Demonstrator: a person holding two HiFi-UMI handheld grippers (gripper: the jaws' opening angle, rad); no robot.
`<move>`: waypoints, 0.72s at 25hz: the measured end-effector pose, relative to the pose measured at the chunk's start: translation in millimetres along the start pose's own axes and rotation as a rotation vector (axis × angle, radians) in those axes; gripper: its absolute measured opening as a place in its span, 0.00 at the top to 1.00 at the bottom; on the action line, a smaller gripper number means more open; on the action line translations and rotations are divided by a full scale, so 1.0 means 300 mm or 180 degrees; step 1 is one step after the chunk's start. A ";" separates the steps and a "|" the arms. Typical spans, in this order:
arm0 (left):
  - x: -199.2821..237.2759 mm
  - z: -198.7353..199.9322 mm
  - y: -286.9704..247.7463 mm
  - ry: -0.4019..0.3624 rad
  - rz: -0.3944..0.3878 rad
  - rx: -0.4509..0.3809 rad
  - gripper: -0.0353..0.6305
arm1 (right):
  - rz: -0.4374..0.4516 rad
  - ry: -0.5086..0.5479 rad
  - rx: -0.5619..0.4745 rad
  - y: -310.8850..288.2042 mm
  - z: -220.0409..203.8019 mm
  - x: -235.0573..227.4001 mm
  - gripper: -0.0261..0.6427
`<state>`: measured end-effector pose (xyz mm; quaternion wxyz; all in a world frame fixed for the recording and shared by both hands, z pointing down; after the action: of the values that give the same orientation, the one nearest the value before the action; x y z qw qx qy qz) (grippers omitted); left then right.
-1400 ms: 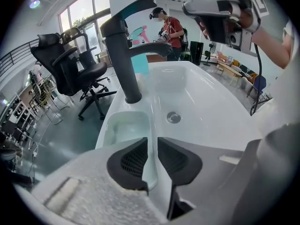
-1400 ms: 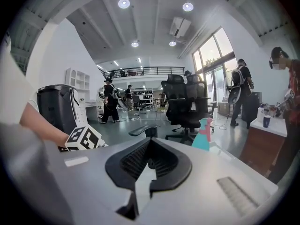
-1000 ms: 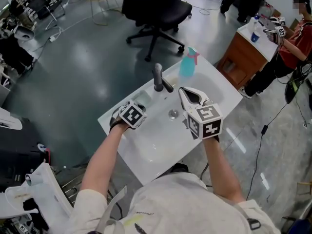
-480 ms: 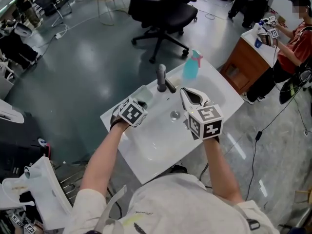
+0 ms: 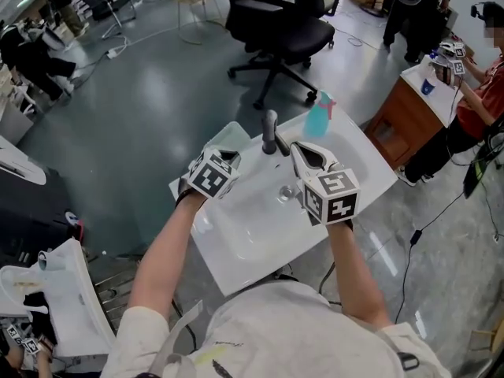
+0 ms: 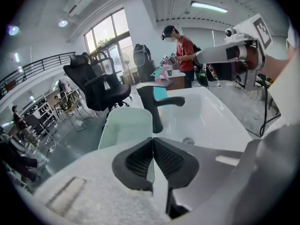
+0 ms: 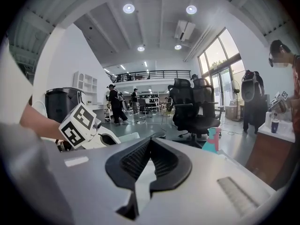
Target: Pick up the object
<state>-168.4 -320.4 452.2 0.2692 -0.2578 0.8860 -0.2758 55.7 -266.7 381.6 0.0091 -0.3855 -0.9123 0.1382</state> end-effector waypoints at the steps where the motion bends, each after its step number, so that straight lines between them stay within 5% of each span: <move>1: 0.005 0.015 0.016 0.0006 0.0044 -0.0050 0.93 | 0.0017 0.0011 -0.0009 -0.001 0.005 -0.001 0.96; 18: 0.092 0.223 0.316 0.0504 0.0658 -0.1041 0.93 | 0.0251 0.0226 -0.0202 -0.035 0.123 0.001 0.96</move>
<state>-176.1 -292.7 336.4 0.1802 -0.1834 0.9591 -0.1186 43.5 -282.5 348.9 0.0238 -0.4258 -0.8994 0.0957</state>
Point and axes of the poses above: the fingertips, and each gripper's own axes: y backward along the fingers, x to its left, z out of its top, the point moved 10 cm from there along y, backward along the fingers, and after that the axes turned 12 degrees about z, right-handed, at the moved point
